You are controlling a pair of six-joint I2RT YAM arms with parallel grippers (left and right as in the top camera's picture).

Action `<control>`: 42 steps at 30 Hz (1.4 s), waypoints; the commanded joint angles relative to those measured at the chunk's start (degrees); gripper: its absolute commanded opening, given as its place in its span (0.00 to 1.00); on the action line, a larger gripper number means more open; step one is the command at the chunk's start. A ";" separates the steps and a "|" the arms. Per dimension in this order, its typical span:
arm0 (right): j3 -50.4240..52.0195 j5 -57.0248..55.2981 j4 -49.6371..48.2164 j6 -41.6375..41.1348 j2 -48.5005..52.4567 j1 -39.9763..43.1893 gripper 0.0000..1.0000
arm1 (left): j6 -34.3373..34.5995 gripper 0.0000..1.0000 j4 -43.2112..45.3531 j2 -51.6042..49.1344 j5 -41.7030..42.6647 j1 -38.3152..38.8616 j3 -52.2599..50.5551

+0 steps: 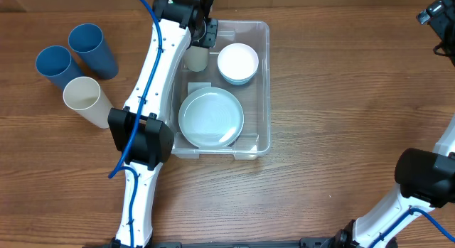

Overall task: Pack container
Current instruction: 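Move the left gripper back and grasp the second cream cup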

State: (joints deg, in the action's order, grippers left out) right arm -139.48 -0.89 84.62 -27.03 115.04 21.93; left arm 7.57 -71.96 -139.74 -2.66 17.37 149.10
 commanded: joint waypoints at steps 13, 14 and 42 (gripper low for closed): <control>-0.35 -0.74 -0.28 -0.46 -0.13 0.00 1.00 | 0.42 0.52 -10.19 0.04 -0.92 -0.28 22.88; -0.35 -0.74 -0.28 -0.44 -0.13 -0.02 1.00 | 0.42 0.57 -13.40 0.04 -0.92 -0.42 26.82; -0.35 -0.74 -0.28 -0.46 -0.13 -0.02 1.00 | 4.50 1.00 -24.63 36.65 -10.49 -10.64 -24.76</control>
State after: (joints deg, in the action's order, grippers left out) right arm -139.48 -0.89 84.62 -27.00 115.04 21.93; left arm 8.29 -96.66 -103.83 -11.40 11.33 131.68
